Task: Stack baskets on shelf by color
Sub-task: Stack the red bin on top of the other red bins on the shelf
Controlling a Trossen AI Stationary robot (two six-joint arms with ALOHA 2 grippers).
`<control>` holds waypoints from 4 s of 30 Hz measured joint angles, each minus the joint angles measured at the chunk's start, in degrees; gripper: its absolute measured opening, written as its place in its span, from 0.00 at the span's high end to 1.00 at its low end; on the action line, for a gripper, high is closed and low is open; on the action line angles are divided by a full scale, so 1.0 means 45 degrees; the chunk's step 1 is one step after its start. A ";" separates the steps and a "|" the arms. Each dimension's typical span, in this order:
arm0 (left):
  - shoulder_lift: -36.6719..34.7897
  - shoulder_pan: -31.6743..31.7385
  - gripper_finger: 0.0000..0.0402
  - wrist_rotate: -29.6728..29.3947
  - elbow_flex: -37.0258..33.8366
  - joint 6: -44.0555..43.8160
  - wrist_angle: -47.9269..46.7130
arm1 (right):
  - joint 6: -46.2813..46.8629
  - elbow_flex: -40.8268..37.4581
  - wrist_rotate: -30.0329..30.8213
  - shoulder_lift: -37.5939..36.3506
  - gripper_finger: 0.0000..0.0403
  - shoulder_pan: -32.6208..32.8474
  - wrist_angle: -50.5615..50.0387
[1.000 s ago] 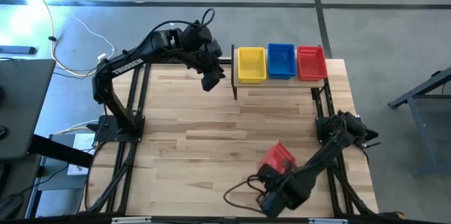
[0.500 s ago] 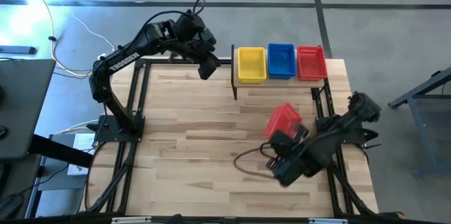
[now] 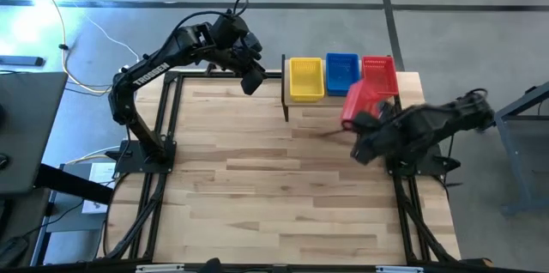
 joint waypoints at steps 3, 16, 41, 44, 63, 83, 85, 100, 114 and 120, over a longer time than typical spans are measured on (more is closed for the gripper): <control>0.0000 0.0000 0.71 -0.0001 0.0000 0.0000 0.0001 | -0.1718 -0.0084 0.0088 -0.0863 1.00 -0.1084 0.0002; 0.0000 0.0000 0.71 -0.0017 0.0000 0.0000 0.0057 | -1.0567 -0.0084 -0.0507 -0.2423 1.00 -0.6636 0.0007; 0.0005 0.0000 0.71 -0.0054 0.0000 -0.0102 0.0054 | -2.0682 -0.0088 -0.2966 -0.0658 1.00 -1.4486 0.0017; 0.0005 0.0000 0.71 -0.0054 0.0000 -0.0102 0.0054 | -2.0686 -0.0088 -0.2944 -0.0379 1.00 -1.4680 0.0018; 0.0005 -0.0004 0.71 -0.0054 0.0000 -0.0102 0.0054 | -1.9443 -0.0088 -0.2868 -0.1058 1.00 -1.4139 0.0015; 0.0005 -0.0001 0.71 -0.0054 0.0000 -0.0106 0.0054 | -1.9739 -0.0732 -0.2691 -0.1224 1.00 -1.3984 0.0027; 0.0005 -0.0002 0.71 -0.0054 0.0000 -0.0102 0.0051 | -1.9751 -0.1228 -0.2298 -0.1230 1.00 -1.4171 0.0010; 0.0005 -0.0004 0.71 -0.0054 0.0000 -0.0111 0.0054 | -1.9628 -0.1429 -0.2473 -0.1326 1.00 -1.4077 0.0021; 0.0005 -0.0010 0.71 -0.0054 0.0000 -0.0486 0.0054 | -1.8977 -0.1638 -0.2358 -0.1311 0.98 -1.4114 0.0017; 0.0005 -0.0006 0.71 -0.0054 0.0000 -0.0486 0.0054 | -1.8860 -0.1638 -0.2337 -0.1311 0.85 -1.4109 0.0017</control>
